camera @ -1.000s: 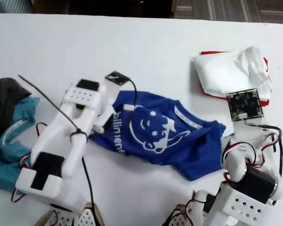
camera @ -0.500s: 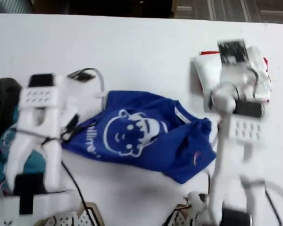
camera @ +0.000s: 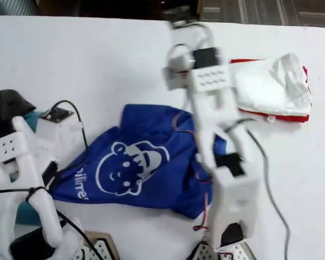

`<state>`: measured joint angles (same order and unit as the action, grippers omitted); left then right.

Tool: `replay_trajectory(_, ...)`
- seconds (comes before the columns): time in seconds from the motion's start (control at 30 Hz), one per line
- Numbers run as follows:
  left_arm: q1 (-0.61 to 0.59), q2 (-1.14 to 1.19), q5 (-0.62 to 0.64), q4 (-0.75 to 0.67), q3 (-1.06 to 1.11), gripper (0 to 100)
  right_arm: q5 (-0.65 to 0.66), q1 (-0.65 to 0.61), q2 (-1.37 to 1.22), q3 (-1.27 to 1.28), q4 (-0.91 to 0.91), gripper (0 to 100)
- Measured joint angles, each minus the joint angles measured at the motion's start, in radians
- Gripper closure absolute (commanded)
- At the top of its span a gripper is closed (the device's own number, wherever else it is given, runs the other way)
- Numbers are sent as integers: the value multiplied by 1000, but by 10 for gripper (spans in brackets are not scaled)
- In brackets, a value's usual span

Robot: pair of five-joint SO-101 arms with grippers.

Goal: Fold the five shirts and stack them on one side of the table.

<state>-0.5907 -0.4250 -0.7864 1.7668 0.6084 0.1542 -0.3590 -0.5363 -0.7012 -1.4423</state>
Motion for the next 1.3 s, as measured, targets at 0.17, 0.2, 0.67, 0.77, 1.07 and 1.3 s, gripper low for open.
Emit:
replay_trajectory(0.17,-8,0,0,0,6,973,0,-87,-267,-198,0,729)
replay_trajectory(0.2,-9,0,0,0,6,973,8,-101,-310,-230,0,708)
replay_trajectory(0.67,-9,-6,0,0,6,973,127,-222,-559,-534,-178,655)
replay_trajectory(0.77,-9,-6,0,0,6,973,127,-221,-598,-535,-178,655)
replay_trajectory(1.07,-9,-6,0,0,6,973,127,-222,-674,-559,-176,848)
replay_trajectory(1.3,-9,-6,0,0,6,973,127,-198,-680,-582,-170,977)
